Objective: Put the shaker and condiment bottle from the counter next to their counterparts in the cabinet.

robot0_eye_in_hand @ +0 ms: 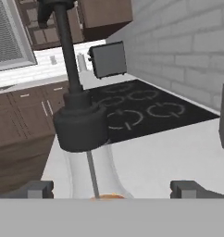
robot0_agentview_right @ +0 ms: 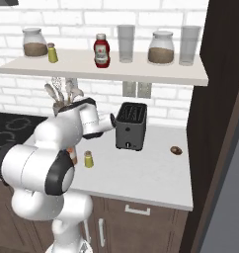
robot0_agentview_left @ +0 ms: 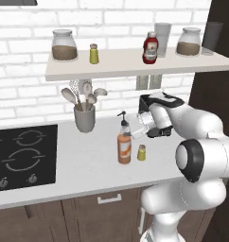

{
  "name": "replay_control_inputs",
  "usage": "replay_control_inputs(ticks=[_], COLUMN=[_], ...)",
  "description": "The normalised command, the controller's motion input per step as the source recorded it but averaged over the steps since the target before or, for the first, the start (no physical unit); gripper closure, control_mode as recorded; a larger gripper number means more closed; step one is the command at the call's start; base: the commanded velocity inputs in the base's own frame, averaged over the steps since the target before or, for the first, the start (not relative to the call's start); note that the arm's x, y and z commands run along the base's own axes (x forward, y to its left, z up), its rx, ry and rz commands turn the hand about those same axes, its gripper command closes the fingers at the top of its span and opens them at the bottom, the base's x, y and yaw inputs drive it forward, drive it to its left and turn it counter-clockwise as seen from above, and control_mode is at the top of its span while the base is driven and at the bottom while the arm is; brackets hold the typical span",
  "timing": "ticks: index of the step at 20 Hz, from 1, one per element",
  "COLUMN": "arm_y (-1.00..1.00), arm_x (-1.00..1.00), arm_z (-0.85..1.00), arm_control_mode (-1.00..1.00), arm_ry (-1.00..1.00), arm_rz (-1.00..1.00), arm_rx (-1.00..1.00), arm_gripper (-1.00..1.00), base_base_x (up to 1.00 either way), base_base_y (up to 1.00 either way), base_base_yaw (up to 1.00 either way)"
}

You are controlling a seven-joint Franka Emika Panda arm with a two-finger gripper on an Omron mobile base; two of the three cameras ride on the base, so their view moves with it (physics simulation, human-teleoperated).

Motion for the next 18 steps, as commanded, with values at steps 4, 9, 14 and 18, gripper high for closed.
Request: replay_control_inputs(ticks=[4, 9, 14, 18], arm_y=[0.36, 0.41, -0.06, -0.37], arm_x=[0.00, -0.15, -0.29, -0.02], arm_z=[-0.01, -0.01, 0.49, 0.87], arm_control_mode=[-1.00, -1.00, -1.00, -1.00], arm_ry=[0.00, -0.08, -0.40, -0.32], arm_rz=[0.05, 0.08, 0.20, 0.25], arm_rx=[-0.09, -0.15, -0.12, -0.05], arm_gripper=[-1.00, 1.00, 1.00, 1.00], base_base_x=[0.00, 0.00, 0.00, 0.00], base_base_y=[0.00, 0.00, 0.00, 0.00], base_base_yaw=[0.00, 0.00, 0.00, 0.00])
